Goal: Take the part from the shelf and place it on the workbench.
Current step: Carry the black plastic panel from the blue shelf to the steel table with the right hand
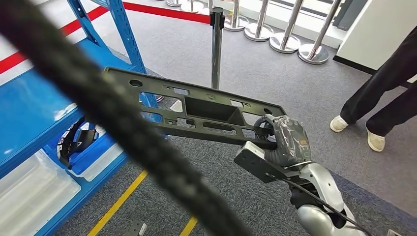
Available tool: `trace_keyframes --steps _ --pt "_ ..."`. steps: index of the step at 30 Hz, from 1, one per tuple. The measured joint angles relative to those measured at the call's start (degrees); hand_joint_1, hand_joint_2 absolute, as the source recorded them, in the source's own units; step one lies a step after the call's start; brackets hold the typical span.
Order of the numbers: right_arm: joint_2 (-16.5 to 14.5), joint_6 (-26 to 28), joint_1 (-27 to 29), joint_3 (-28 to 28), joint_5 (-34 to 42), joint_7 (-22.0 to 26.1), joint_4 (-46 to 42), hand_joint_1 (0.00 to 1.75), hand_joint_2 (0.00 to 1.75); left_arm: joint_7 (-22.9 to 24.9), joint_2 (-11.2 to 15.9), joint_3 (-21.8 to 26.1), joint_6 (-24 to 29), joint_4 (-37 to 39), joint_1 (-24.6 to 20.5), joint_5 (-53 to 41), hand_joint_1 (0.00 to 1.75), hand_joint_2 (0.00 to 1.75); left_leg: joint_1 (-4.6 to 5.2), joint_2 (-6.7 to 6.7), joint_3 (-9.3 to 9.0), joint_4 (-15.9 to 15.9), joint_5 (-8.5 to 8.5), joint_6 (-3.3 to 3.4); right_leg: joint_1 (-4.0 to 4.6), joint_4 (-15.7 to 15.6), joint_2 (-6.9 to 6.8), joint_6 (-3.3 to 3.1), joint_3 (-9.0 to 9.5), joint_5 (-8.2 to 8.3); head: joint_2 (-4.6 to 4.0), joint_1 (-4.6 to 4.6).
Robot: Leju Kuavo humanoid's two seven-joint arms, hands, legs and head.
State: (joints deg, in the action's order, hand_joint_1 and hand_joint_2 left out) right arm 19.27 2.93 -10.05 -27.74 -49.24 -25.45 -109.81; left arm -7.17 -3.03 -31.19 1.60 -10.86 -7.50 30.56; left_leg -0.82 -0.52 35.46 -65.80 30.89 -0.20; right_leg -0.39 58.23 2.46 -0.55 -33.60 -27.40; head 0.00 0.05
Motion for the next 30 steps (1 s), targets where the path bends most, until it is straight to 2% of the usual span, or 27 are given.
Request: trace_keyframes --steps 1,3,5,7,8,10,11,12,13,15,16,17,18,20,22,23,25,26,27,28,29,30 --pt "0.0 0.0 0.0 0.0 0.0 0.0 0.0 1.75 1.75 0.0 0.0 0.0 0.0 0.0 0.0 0.0 0.0 1.75 -0.05 -0.74 -1.43 3.5 -1.35 0.16 0.05 0.2 0.47 0.16 -0.09 -0.09 0.0 -0.16" --pt "0.0 0.0 -0.1 0.0 0.0 0.0 0.0 1.75 1.75 0.0 0.0 0.0 0.0 0.0 0.0 0.0 0.0 1.75 0.03 -1.79 -2.5 6.5 -2.03 0.33 -0.04 0.4 1.24 0.73 -0.49 -0.1 0.0 -0.25" --pt "0.0 0.0 -0.1 0.0 0.0 0.0 0.0 1.75 1.75 0.0 0.0 0.0 0.0 0.0 0.0 0.0 0.0 1.75 0.14 -1.29 -2.54 7.0 -2.19 0.73 -0.31 0.4 1.8 1.45 -0.74 -0.05 0.0 -0.27" --pt "0.0 0.0 -0.1 0.0 0.0 0.0 0.0 1.75 1.75 0.0 0.0 0.0 0.0 0.0 -0.2 0.1 0.0 1.75 0.02 -0.56 -2.76 7.5 -2.53 1.37 -0.37 2.0 0.8 2.05 -1.4 -1.21 0.0 -0.08" --pt "0.0 0.0 -0.2 0.0 0.0 0.0 0.0 1.75 1.75 0.0 0.0 0.0 0.0 0.0 -0.2 0.1 0.0 1.75 -0.08 -0.14 -2.86 7.8 -2.66 1.61 -0.38 4.4 -0.09 2.3 -2.49 -2.67 0.0 0.28" --pt "0.0 0.0 -0.2 0.0 0.0 0.0 0.0 1.75 1.75 0.0 0.0 0.0 0.0 0.0 -0.1 0.1 0.0 1.75 0.02 0.67 -2.89 7.8 -2.64 1.82 -0.48 11.7 -1.57 2.73 -5.93 -6.12 0.0 1.12" --pt "0.0 0.0 -0.2 0.0 0.0 0.0 0.0 1.75 1.75 0.0 0.0 0.0 0.0 0.0 -0.1 0.1 0.0 1.75 0.06 1.1 -2.9 7.8 -2.6 1.86 -0.56 14.7 -1.81 2.87 -7.44 -7.11 0.0 1.39" --pt "0.0 0.0 -0.1 0.0 0.0 0.0 0.0 1.75 1.75 -0.1 0.0 0.0 0.0 0.0 -0.1 0.1 0.0 1.75 0.09 1.51 -2.93 7.8 -2.54 1.87 -0.62 15.9 -1.95 2.93 -8.08 -7.02 0.0 1.63" --pt "0.0 0.0 -0.1 0.0 0.0 0.0 0.0 1.75 1.75 -0.1 0.0 0.0 0.0 0.0 -0.1 0.1 0.0 1.75 0.1 1.86 -3.0 7.8 -2.46 1.83 -0.65 14.9 -2.1 2.93 -7.61 -5.86 0.0 1.88" --pt "0.0 0.0 -0.2 0.0 0.0 0.0 0.0 1.75 1.75 -0.1 0.0 0.0 -0.1 0.0 -0.1 0.1 0.0 1.75 0.1 2.46 -3.34 7.8 -2.2 1.58 -0.6 7.5 -3.08 2.73 -3.96 -1.95 0.0 2.41" --pt "0.0 0.0 -0.2 0.0 0.0 0.0 0.0 1.75 1.75 -0.1 0.0 0.0 -0.1 0.0 -0.2 0.1 0.0 1.75 0.22 2.68 -3.47 7.7 -2.03 1.36 -0.4 3.8 -3.74 2.51 -2.16 -0.56 0.0 2.69" --pt "0.0 0.0 -0.2 0.0 0.0 0.0 0.0 1.75 1.75 -0.1 0.0 0.0 -0.1 0.0 -0.2 0.1 0.0 1.75 0.34 2.86 -3.56 7.7 -1.91 1.12 -0.2 1.3 -4.22 2.23 -0.99 0.16 0.0 2.89" --pt "0.0 0.0 -0.3 0.0 0.0 0.0 0.0 1.75 1.75 -0.1 0.0 0.0 -0.1 0.0 -0.2 0.1 0.0 1.75 0.45 3.04 -3.6 7.6 -1.82 0.85 0.02 0.2 -4.45 1.94 -0.59 0.2 0.0 2.96" --pt "0.0 0.0 -0.3 0.0 0.0 0.0 0.0 1.75 1.75 -0.1 0.0 0.0 -0.1 0.0 -0.2 0.1 0.0 1.75 0.49 3.47 -3.7 7.7 -1.71 0.26 0.21 0.1 -3.82 1.3 -0.65 0.2 0.0 2.78" --pt "0.0 0.0 -0.3 0.0 0.0 0.0 0.0 1.75 1.75 -0.1 0.0 0.0 -0.1 0.0 -0.2 0.1 0.0 1.75 0.3 3.0 -3.47 6.3 -0.46 -0.34 0.08 -0.4 -3.29 0.6 -0.43 0.43 0.0 2.49" --pt "0.0 0.0 -0.4 0.0 0.0 0.0 0.0 1.75 1.75 -0.1 0.0 0.0 -0.1 0.0 -0.2 0.1 0.0 1.75 0.21 2.43 -2.66 4.1 0.95 -0.55 -0.02 -0.6 -3.07 0.25 -0.28 0.54 0.0 2.22" --pt "0.0 0.0 -0.4 0.0 -0.1 0.0 0.0 1.75 1.75 -0.2 0.0 0.0 -0.1 0.0 0.0 0.1 0.0 1.75 0.16 1.31 0.68 -3.2 4.61 -0.76 0.01 -0.6 -2.53 -0.19 -0.19 0.53 0.0 1.48" --pt "0.0 0.0 -0.4 0.0 0.0 0.0 0.0 1.75 1.75 -0.2 0.0 0.0 -0.1 0.0 0.1 0.1 0.0 1.75 0.17 1.1 2.44 -6.7 5.85 -0.82 0.07 -0.6 -2.16 -0.28 -0.2 0.51 0.0 1.12" --pt "0.0 0.0 -0.3 0.0 0.0 0.0 0.0 1.75 1.75 -0.2 0.0 0.0 -0.1 0.0 0.2 0.1 0.0 1.75 0.18 1.01 3.53 -8.7 6.06 -0.84 0.11 -0.5 -1.73 -0.32 -0.19 0.48 0.0 0.81" --pt "0.0 0.0 -0.3 0.0 0.0 0.0 0.0 1.75 1.75 -0.2 0.0 0.0 -0.1 0.0 0.2 0.1 0.0 1.75 0.18 0.97 3.61 -8.5 5.15 -0.8 0.13 -0.4 -1.27 -0.32 -0.16 0.45 0.0 0.57" --pt "0.0 0.0 -0.3 0.0 0.0 0.0 0.0 1.75 1.75 -0.2 0.0 0.0 -0.1 0.0 0.2 0.1 0.0 1.75 0.16 0.88 2.6 -6.0 3.25 -0.7 0.13 -0.4 -0.79 -0.28 -0.11 0.4 0.0 0.34" --pt "0.0 0.0 -0.3 0.0 0.0 0.0 0.0 1.75 1.75 -0.2 0.0 0.0 -0.1 0.0 0.2 0.1 0.0 1.75 0.11 0.45 0.91 -2.1 0.98 -0.55 0.11 -0.2 -0.33 -0.18 -0.07 0.31 0.0 0.11"
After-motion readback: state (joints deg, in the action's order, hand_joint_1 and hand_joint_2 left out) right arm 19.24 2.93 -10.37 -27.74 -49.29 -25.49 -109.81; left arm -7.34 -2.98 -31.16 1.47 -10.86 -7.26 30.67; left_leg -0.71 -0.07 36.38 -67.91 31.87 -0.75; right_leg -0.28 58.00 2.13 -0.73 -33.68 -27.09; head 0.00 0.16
